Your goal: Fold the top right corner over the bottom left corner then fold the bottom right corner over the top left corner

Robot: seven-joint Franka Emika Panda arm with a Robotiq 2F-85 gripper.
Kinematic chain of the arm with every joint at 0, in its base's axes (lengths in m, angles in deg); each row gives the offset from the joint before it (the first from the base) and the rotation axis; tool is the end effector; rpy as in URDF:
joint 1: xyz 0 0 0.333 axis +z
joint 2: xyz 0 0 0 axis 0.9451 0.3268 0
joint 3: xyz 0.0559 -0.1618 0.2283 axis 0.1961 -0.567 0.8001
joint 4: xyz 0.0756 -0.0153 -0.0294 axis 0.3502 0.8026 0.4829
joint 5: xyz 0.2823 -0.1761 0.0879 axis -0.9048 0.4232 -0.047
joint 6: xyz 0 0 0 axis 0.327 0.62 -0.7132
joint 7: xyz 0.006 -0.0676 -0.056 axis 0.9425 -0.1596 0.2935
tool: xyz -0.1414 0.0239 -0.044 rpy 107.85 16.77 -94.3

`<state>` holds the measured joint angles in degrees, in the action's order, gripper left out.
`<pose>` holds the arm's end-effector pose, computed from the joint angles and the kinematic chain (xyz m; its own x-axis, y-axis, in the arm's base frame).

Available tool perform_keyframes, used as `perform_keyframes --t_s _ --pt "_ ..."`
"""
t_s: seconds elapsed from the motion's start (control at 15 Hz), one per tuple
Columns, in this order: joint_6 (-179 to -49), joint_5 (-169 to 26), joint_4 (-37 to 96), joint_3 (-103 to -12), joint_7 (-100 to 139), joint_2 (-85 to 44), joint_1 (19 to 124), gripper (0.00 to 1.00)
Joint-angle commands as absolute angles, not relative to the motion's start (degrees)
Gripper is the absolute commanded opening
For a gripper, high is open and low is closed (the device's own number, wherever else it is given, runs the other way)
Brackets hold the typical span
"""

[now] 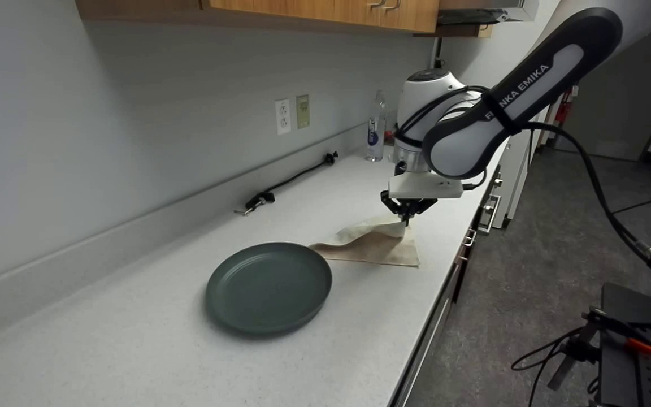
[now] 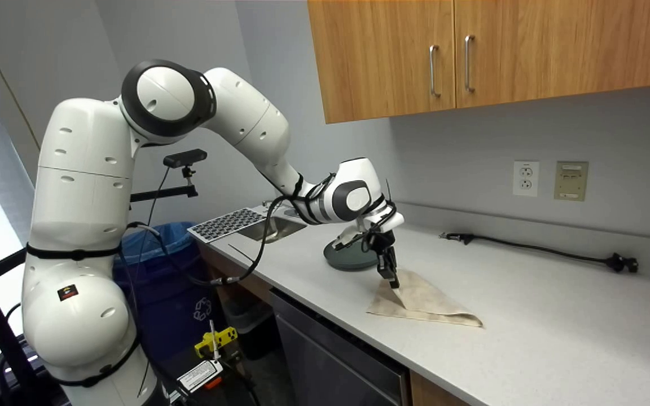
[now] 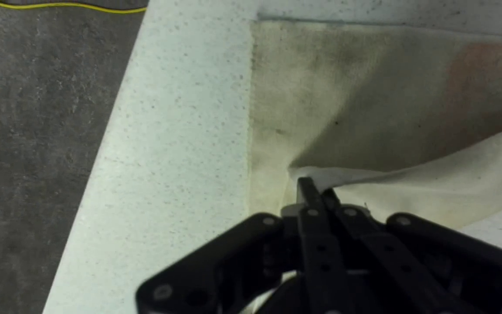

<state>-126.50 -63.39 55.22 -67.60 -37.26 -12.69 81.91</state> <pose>0.5634 -0.0315 0.2110 0.5776 -0.7848 0.2246 -0.8101 -0.5851 0.0388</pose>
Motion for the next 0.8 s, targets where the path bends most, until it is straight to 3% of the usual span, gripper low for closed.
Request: perform_keyframes --t_s 0.0,0.47,0.6,0.73 --pt "-124.17 -64.51 58.00 -65.20 -34.00 -15.84 79.72 0.00" --pt "-121.01 -67.66 58.92 -61.92 -30.72 -16.81 78.02 0.00" --pt "-119.15 -68.07 58.51 -61.60 -30.46 -16.69 77.77 0.28" --pt "-118.08 -68.56 58.31 -61.28 -29.95 -16.71 77.49 0.41"
